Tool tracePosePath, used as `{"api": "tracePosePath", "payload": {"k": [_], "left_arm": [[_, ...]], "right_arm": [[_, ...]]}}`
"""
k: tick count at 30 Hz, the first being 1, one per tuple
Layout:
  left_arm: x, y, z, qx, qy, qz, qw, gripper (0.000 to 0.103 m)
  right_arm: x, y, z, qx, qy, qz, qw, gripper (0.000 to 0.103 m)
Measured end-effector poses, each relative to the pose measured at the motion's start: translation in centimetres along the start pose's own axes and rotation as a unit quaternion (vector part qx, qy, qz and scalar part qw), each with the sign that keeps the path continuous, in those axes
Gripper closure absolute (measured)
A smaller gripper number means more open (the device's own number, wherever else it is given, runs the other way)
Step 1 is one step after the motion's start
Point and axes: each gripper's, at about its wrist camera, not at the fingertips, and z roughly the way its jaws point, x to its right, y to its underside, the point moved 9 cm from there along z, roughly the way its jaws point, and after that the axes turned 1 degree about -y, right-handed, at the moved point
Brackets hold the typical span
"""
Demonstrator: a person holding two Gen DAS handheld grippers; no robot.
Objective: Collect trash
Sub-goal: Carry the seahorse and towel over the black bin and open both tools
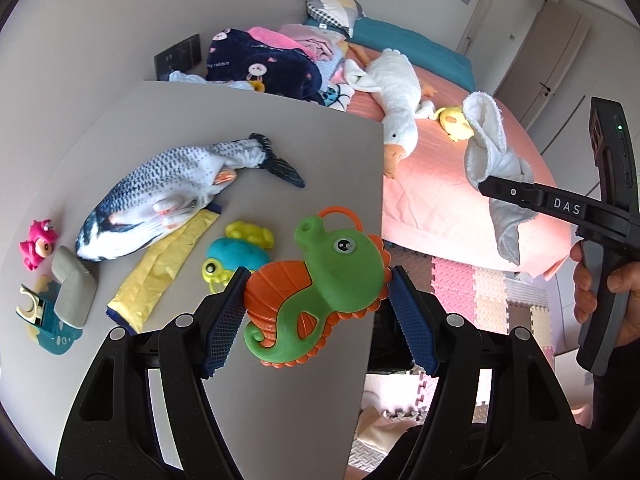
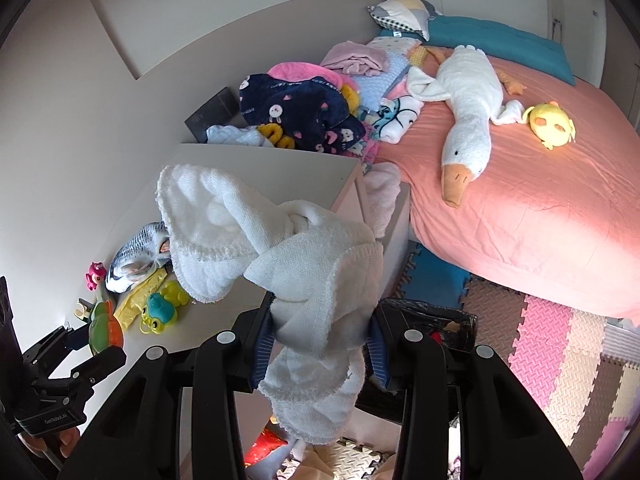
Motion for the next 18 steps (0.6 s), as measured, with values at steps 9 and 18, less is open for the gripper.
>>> {"api": "tracePosePath", "payload": {"k": [9, 18], "left_arm": [[5.4, -1.0, 1.8, -0.01, 0.03, 0.044, 0.9985, 0.035], [10.0, -1.7, 3.4, -0.019, 0.059, 0.079, 0.995, 0.035]], "right_arm": [[4.3, 0.3, -2.0, 0.011, 0.02, 0.029, 0.999, 0.061], [8.2, 0.5, -3.9, 0.019, 0.043, 0.05, 0.998, 0.061]]}}
